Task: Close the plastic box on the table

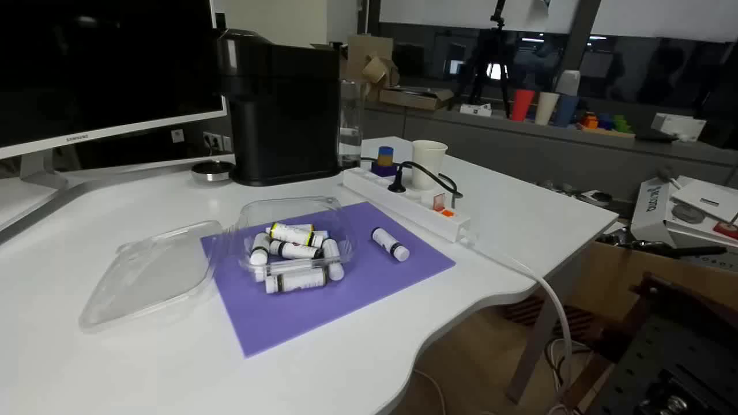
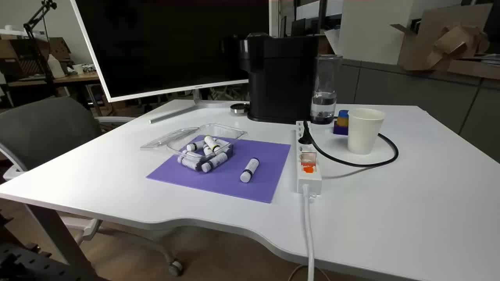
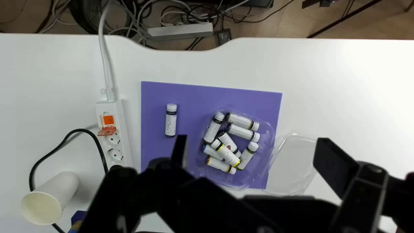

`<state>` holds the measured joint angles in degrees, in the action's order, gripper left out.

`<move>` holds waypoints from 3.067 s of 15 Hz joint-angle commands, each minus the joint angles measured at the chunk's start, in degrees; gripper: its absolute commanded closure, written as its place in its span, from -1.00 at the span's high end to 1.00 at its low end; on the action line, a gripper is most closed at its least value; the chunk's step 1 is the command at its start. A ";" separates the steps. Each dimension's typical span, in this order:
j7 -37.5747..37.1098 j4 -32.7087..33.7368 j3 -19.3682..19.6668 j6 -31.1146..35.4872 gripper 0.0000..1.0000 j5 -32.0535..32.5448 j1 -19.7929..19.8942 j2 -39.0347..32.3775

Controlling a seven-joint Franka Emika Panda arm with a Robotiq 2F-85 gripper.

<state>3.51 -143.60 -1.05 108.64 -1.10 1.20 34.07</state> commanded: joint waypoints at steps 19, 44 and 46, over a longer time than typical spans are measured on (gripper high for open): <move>-1.27 -3.78 -6.69 23.21 1.00 17.25 -0.98 -9.05; -26.55 -2.03 -14.95 37.89 1.00 71.52 -5.42 -37.94; -30.75 -0.07 -14.74 37.58 1.00 76.05 -6.10 -42.09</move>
<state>-20.36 -147.71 -15.56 147.26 68.68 -4.31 -1.76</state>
